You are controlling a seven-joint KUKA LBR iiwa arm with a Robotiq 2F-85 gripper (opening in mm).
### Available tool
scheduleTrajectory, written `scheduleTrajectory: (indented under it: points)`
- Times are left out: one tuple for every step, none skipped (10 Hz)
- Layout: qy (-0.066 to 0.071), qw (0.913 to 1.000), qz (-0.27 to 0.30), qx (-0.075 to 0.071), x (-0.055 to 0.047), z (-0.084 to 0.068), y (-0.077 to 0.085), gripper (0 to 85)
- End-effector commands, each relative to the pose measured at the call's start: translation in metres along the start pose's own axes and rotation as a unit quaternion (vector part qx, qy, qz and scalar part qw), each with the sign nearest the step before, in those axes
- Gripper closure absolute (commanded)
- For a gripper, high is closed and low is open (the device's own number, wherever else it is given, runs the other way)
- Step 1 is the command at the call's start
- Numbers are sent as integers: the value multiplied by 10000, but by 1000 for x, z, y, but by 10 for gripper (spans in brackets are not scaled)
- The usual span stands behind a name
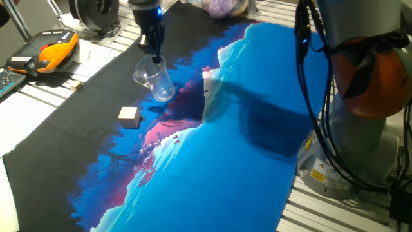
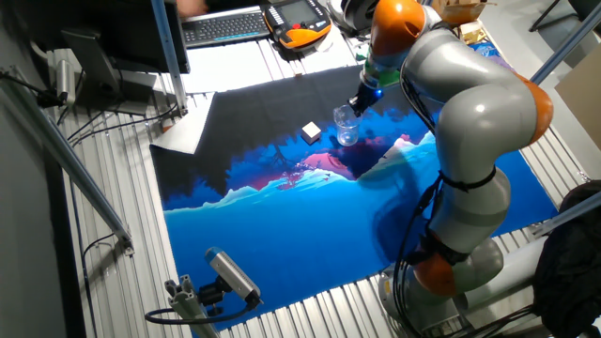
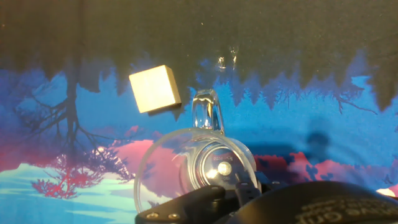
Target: Pick up the cup
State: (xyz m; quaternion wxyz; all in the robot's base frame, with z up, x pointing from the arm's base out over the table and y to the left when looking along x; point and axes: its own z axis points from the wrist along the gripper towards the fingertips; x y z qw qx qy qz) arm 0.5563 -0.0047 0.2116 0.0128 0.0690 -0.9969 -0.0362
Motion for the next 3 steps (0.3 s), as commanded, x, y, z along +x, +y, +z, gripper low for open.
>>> scheduleTrajectory:
  points:
    - [6, 10000, 7, -16, 1, -1, 0, 850]
    - [-8, 10000, 7, -6, 1, -1, 0, 850]
    - [-42, 10000, 23, 29, 1, -1, 0, 850]
